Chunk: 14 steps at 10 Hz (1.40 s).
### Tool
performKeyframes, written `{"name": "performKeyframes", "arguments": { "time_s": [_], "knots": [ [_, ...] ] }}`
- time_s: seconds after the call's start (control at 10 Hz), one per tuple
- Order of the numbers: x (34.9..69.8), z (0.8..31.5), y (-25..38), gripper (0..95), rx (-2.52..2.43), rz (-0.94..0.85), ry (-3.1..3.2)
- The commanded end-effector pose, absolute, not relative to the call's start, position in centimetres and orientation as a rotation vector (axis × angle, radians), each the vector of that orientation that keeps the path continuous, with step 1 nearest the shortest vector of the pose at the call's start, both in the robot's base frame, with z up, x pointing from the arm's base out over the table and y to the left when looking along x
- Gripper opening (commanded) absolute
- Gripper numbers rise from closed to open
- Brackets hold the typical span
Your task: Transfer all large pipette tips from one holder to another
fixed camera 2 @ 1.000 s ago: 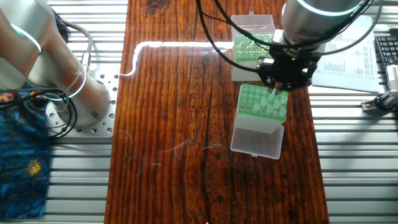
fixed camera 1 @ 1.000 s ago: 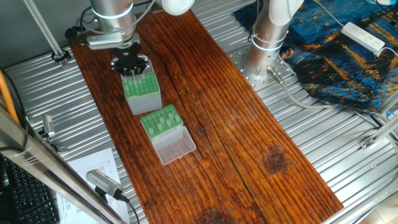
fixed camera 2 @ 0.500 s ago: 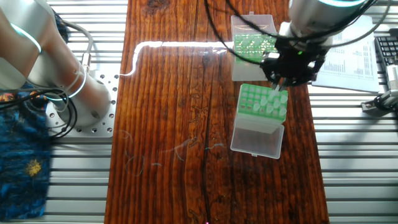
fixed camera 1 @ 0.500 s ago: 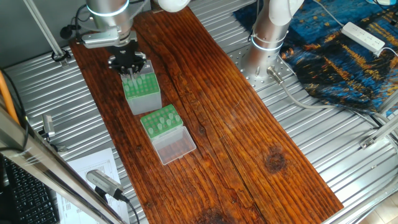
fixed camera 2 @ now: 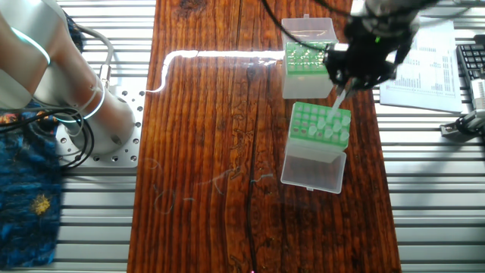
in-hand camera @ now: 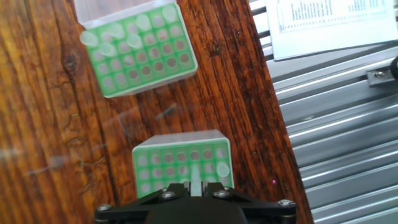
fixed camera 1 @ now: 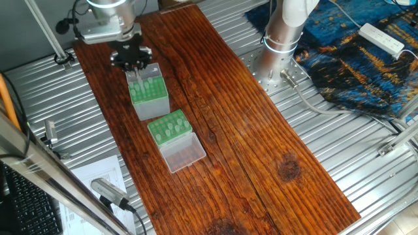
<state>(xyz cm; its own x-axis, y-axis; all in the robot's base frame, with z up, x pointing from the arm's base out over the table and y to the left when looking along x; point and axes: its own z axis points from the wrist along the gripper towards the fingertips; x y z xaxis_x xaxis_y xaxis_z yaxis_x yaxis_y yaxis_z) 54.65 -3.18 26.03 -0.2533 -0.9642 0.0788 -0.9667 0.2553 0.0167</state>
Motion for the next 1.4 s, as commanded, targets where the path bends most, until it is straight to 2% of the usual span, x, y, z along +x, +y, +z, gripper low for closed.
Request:
{"name": "performKeyframes", "arguments": {
  "time_s": [0.1,0.4,0.6,1.0,1.1,1.4],
  "knots": [
    [54.5,28.0,-2.8,0.0,1.875,0.059,-2.416],
    [54.2,30.6,-2.1,0.0,1.872,0.080,-2.392],
    [54.3,30.3,-2.2,0.0,1.855,0.088,-2.405],
    [55.1,27.4,-3.3,0.0,1.712,0.078,-2.530],
    [55.6,24.9,-4.0,19.0,1.575,0.062,-2.632],
    [55.8,20.7,-4.7,19.0,1.259,0.014,-2.828]
  ]
}}
